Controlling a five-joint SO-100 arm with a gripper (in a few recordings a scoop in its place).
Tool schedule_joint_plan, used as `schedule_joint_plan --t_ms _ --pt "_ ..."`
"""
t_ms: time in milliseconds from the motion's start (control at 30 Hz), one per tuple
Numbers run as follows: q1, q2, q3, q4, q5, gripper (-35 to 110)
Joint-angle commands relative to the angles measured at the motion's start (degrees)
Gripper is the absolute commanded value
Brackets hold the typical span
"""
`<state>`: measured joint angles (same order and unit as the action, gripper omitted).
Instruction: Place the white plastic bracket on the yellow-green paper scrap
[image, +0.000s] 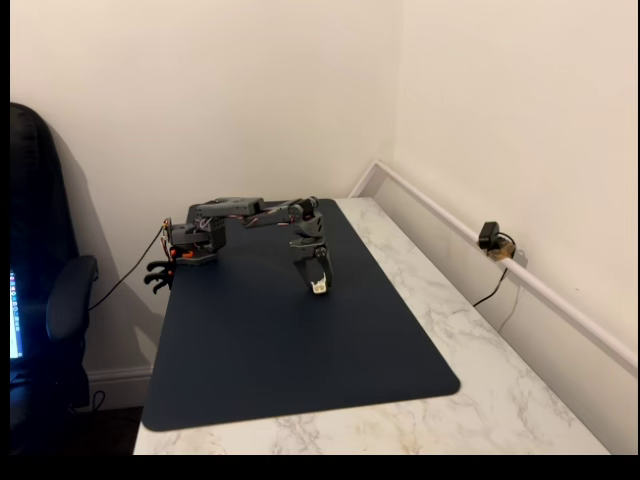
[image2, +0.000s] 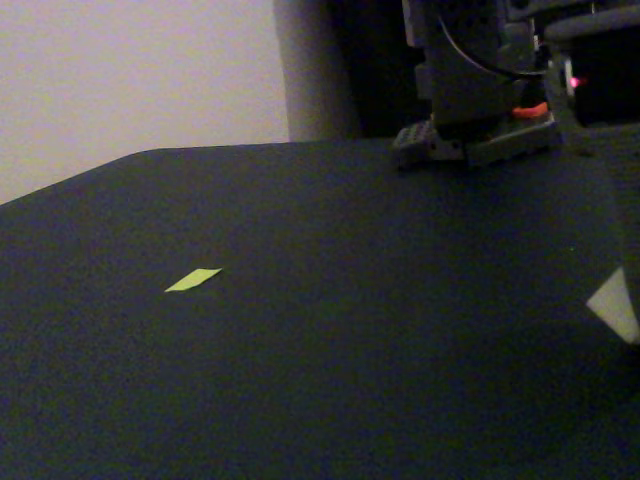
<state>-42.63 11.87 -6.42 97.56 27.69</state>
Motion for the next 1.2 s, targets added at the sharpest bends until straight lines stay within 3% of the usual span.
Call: schedule_joint_plan --t_ms 0,867,1167 --pt "1.4 7.9 2.7 3.1 -0.3 0" --pt "22.7 41.2 36.5 2.6 -4.0 0" --pt "29.6 64.9 75.8 -14.0 -3.4 0"
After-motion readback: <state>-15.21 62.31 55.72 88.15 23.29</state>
